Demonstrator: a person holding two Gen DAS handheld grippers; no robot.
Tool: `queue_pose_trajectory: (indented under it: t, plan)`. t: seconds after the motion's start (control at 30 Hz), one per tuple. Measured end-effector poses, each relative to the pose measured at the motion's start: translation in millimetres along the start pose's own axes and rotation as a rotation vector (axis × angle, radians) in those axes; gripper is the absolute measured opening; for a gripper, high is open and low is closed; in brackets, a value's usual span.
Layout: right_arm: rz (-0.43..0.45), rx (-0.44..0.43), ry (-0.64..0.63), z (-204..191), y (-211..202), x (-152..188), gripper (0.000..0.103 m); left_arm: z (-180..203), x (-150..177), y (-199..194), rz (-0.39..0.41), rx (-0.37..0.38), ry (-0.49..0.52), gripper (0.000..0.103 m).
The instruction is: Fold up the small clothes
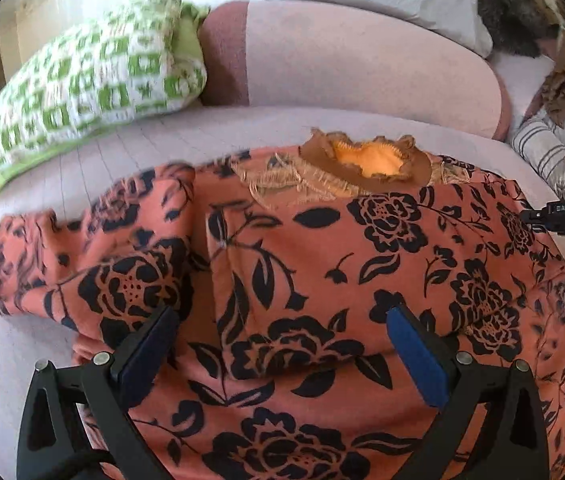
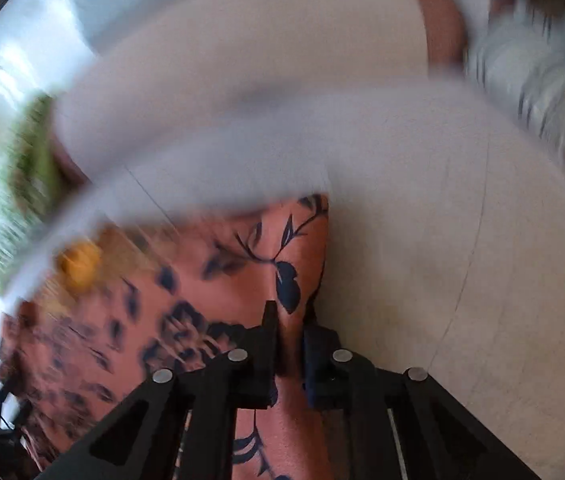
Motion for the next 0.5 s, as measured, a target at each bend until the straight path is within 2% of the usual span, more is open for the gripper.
queue_pose_trajectory:
  t: [0.03,0.07,0.13,0.17,0.27,0.33,0.37,0.4,0.43,0.47,0.5]
  plan:
    - [0.015,-0.015,0.024,1,-7,-1,0.021,-1,1,-1,0.0,0.003,0.002,0.103]
    - [0.026,-0.022,0.047,2,-15,-2,0.032,-1,1,-4,0.004,0.005,0.01,0.103]
    - [0.088,-0.008,0.027,-1,-42,-5,0.038,-3,-6,-13,0.035,0.003,0.019,0.103]
    - [0.117,-0.034,0.016,-7,-60,-4,0.038,-5,-10,-19,0.055,0.002,0.011,0.103]
    - [0.089,-0.195,0.034,-30,-84,13,0.038,-9,-20,-30,0.102,0.001,-0.03,0.103]
    - [0.009,-0.312,0.075,-37,-85,32,0.038,-10,-20,-25,0.093,-0.001,-0.042,0.103]
    - [-0.045,-0.304,0.091,-31,-76,45,0.038,-11,-17,-18,0.064,-0.004,-0.043,0.103]
    - [-0.083,-0.218,0.102,-15,-61,57,0.038,-13,-7,-2,-0.015,-0.026,-0.04,0.103]
    - [-0.093,-0.169,0.147,0,-54,64,0.027,-16,0,6,-0.062,-0.052,-0.037,0.102]
    - [-0.077,-0.182,0.219,10,-55,65,0.023,-20,2,5,-0.07,-0.058,-0.041,0.099]
    - [-0.056,-0.202,0.276,13,-63,65,0.025,-23,-1,-4,-0.04,-0.046,-0.048,0.099]
Point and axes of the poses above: each gripper's, at about its wrist camera, not at the fingertips, and y roughly the way its jaws point, z to its right, x to its underside, the point moved 5 cm from there along y, roughly the way its jaws point, and after that the axes turned 14 degrees about z, right-handed, at the moved point
